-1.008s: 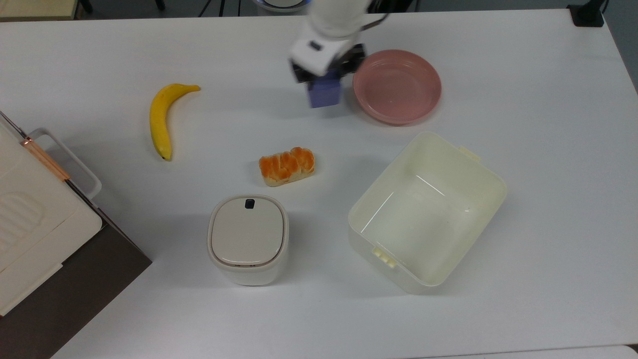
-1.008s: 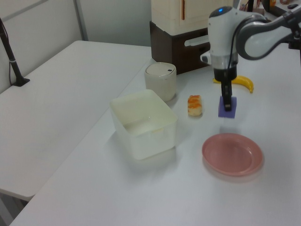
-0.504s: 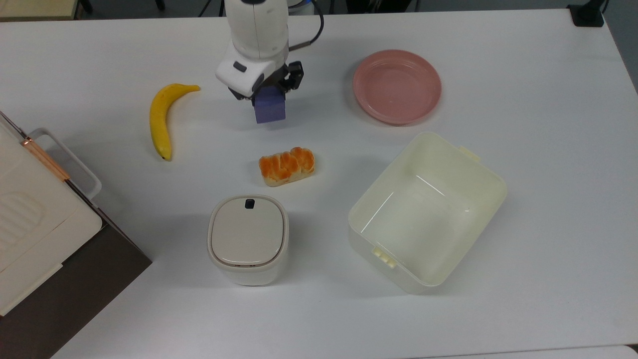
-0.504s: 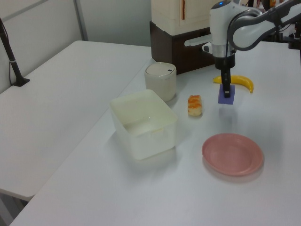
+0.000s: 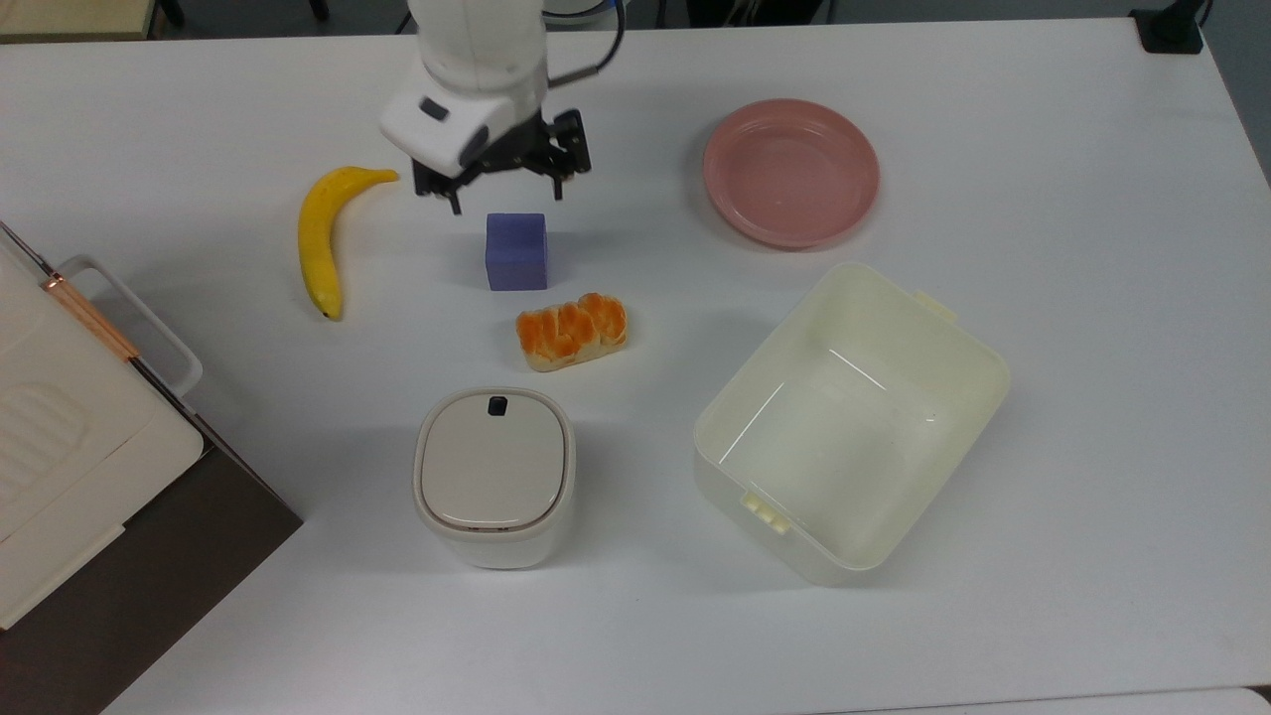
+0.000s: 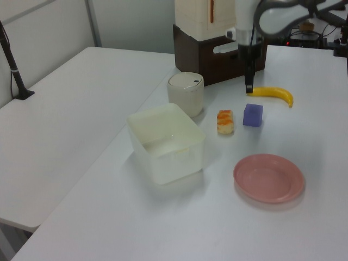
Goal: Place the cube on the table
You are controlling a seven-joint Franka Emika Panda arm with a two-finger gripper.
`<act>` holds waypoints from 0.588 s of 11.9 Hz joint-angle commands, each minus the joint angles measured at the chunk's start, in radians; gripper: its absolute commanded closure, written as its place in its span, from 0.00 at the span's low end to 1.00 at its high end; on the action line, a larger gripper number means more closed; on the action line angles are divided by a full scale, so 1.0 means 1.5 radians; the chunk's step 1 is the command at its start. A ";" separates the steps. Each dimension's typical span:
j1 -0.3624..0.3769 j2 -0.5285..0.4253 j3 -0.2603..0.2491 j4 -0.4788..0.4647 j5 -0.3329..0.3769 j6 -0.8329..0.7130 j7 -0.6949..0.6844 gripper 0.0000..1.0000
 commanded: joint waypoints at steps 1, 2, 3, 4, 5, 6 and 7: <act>-0.004 -0.011 0.001 0.094 -0.009 -0.104 0.047 0.00; -0.002 -0.021 0.002 0.103 -0.011 -0.108 0.092 0.00; 0.000 -0.031 0.002 0.105 -0.014 -0.111 0.124 0.00; 0.002 -0.048 0.002 0.106 -0.022 -0.123 0.124 0.00; 0.003 -0.065 0.000 0.107 -0.024 -0.137 0.127 0.00; 0.002 -0.082 -0.008 0.110 -0.018 -0.147 0.130 0.00; 0.003 -0.092 -0.013 0.109 -0.016 -0.154 0.132 0.00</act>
